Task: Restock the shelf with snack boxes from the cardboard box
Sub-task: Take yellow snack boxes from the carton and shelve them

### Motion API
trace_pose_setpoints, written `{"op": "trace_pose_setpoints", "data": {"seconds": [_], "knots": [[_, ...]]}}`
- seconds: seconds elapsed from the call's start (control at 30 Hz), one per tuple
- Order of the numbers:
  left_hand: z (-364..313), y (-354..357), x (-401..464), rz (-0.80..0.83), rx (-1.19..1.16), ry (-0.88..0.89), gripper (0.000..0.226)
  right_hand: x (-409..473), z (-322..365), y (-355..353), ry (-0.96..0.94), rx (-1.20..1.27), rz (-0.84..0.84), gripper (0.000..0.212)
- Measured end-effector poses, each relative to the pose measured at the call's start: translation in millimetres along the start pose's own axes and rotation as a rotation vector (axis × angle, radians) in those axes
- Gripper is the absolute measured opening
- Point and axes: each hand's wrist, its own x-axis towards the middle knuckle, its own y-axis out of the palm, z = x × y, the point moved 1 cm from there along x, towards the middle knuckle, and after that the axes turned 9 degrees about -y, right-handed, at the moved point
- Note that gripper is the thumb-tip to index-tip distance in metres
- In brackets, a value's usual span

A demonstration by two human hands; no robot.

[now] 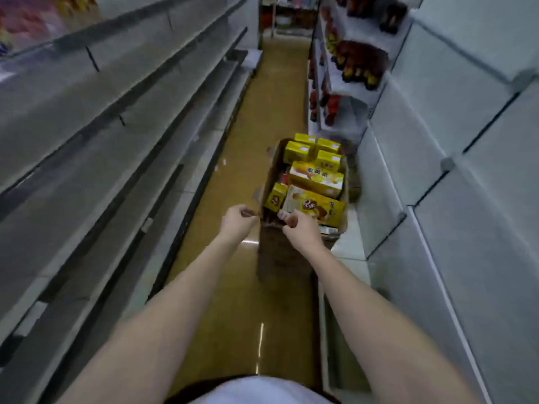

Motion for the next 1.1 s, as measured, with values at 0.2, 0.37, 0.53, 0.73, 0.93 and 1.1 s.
{"op": "trace_pose_setpoints", "data": {"seconds": [0.2, 0.37, 0.53, 0.73, 0.93, 1.1], "knots": [[-19, 50, -10, 0.074, 0.015, 0.021, 0.009, -7, -46, -21, 0.070, 0.067, -0.038, 0.030], [-28, 77, -3, 0.078, 0.132, 0.018, 0.016, 0, -72, -26, 0.115, 0.104, -0.079, 0.035], [-39, 101, 17, 0.111, 0.179, 0.042, 0.024, 9, -93, -27, 0.183, 0.159, -0.100, 0.036], [-55, 135, 68, 0.196, 0.172, 0.020, 0.022, 55, -115, -35, 0.234, 0.109, -0.103, 0.033], [-68, 169, 135, 0.256, 0.234, 0.009, 0.024, 119, -136, -44, 0.283, 0.018, -0.076, 0.030], [-75, 200, 186, 0.334, 0.322, -0.021, 0.050, 166, -157, -29, 0.341, -0.124, 0.032, 0.048]]}}
